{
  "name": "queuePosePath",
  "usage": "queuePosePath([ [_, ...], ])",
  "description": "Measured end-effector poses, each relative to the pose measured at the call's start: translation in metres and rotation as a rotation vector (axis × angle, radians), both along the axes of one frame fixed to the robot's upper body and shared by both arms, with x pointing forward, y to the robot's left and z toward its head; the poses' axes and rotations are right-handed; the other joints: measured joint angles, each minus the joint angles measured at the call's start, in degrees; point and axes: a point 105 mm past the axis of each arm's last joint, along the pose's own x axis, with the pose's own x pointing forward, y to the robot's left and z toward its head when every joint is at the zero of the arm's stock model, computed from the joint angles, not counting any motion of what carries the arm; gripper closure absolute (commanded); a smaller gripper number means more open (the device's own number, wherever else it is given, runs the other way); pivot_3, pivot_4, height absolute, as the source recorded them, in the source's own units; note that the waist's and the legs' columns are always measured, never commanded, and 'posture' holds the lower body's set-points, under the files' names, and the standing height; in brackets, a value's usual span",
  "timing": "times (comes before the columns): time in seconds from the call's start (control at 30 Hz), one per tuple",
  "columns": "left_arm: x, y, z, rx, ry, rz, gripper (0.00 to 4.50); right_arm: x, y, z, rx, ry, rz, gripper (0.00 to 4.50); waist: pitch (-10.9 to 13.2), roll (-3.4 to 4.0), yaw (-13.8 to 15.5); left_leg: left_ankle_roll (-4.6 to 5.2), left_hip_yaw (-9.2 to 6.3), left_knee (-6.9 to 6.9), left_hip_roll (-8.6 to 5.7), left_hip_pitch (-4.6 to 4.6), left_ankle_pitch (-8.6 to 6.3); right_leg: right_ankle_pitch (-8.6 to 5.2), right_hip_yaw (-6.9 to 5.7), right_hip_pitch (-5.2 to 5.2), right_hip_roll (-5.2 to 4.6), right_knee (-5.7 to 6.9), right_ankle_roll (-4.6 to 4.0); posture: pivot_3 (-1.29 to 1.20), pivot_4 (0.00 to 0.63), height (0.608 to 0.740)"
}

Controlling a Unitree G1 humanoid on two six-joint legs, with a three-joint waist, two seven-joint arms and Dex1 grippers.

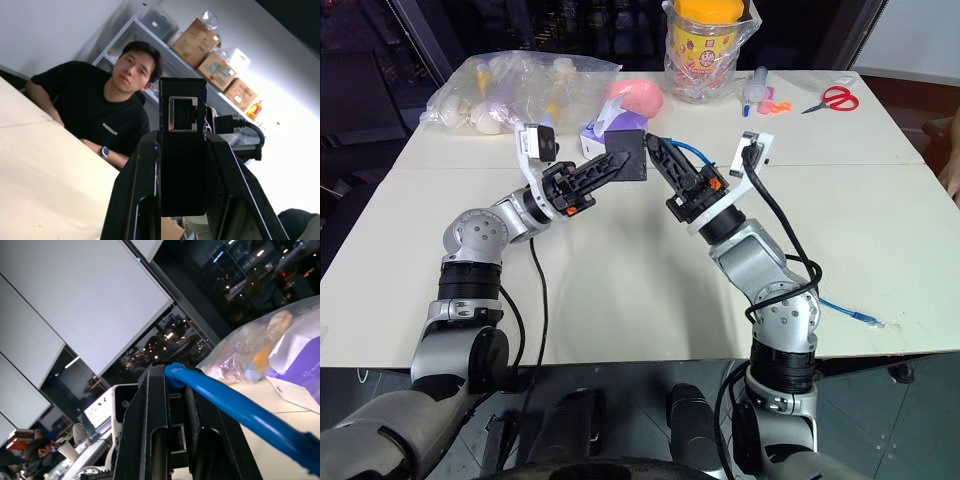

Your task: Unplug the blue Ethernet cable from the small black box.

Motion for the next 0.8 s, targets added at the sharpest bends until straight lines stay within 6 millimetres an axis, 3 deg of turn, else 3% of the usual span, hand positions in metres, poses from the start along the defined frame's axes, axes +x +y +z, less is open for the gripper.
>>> queuePosePath([
  [0.2, 0.009, 0.0, -0.003, 0.012, 0.028, 0.031, 4.0, 0.01, -0.006, -0.005, 0.026, 0.045, -0.027, 4.47, 0.0, 0.0, 0.0, 0.0, 0.0, 0.01, 0.0, -0.03, 0.0, 0.0, 0.0, 0.0, 0.0, -0.09, 0.0, 0.0, 0.15, 0.74],
  [0.37, 0.033, 0.056, 0.007, 0.033, -0.02, 0.264, 4.0, 0.029, -0.087, -0.012, 0.055, 0.088, -0.317, 4.47, 0.0, 0.01, 0.0, 0.01, 0.04, -0.12, 0.0, -0.11, 0.0, 0.0, 0.01, -0.01, 0.0, -0.38, 0.0, 0.0, 0.15, 0.74],
  [0.43, 0.039, 0.061, 0.008, 0.05, -0.035, 0.31, 4.0, 0.032, -0.096, -0.013, 0.045, 0.095, -0.351, 4.47, 0.0, 0.01, 0.0, 0.01, 0.03, -0.17, 0.0, -0.12, -0.01, 0.0, -0.01, -0.03, 0.0, -0.38, 0.02, 0.0, 0.15, 0.74],
  [0.6, 0.063, 0.035, -0.009, 0.223, -0.131, 0.504, 4.0, 0.061, -0.115, -0.038, -0.066, 0.24, -0.479, 4.47, 0.0, 0.01, 0.6, 0.01, 0.07, -0.04, -0.04, -0.22, -0.01, 0.02, 0.01, 0.0, -0.08, -0.55, 0.01, 0.0, 0.15, 0.74],
  [0.8, 0.067, -0.016, -0.018, 0.345, -0.335, 0.634, 4.0, 0.102, -0.145, -0.073, -0.175, 0.458, -0.62, 4.47, 0.0, 0.04, 1.2, 0.02, 0.2, -0.13, -0.05, -0.22, -0.01, 0.04, 0.11, -0.04, -0.07, -0.63, 0.05, 0.0, 0.15, 0.74],
])
